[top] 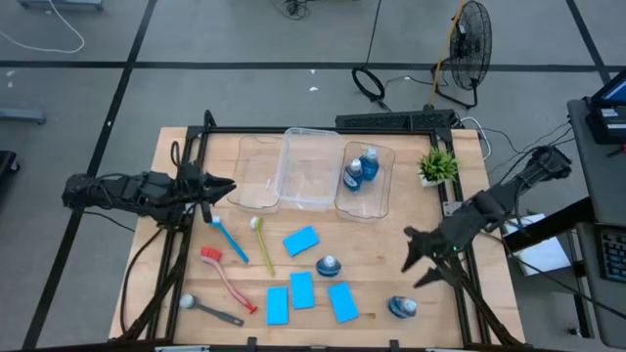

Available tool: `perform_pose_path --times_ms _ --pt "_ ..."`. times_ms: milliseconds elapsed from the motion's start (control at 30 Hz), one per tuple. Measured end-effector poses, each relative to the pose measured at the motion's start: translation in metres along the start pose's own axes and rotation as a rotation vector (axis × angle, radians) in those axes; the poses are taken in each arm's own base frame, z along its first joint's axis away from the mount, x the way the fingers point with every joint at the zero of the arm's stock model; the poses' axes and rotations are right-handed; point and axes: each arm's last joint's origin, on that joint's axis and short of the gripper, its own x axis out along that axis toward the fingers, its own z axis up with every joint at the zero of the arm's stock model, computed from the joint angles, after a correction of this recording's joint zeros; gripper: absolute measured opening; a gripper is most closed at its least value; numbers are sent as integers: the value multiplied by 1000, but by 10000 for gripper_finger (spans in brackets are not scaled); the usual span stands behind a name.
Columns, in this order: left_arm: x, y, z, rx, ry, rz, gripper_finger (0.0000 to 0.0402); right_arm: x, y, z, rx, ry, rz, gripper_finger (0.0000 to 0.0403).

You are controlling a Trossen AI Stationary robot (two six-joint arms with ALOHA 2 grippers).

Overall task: Pick & Place Kitchen Sink Supplies
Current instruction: Put the blue dish soap into the right transparent bin

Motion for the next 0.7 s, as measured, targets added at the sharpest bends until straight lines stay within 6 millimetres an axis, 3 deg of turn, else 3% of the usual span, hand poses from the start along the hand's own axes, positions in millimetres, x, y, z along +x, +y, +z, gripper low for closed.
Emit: perform_pose_path --times_ms 333,700 --pt "18 -7 -6 0 83 28 77 32 24 -28 1 230 51 232" --pt "23 -9 -9 11 116 39 77 50 18 -41 -38 278 -166 233"
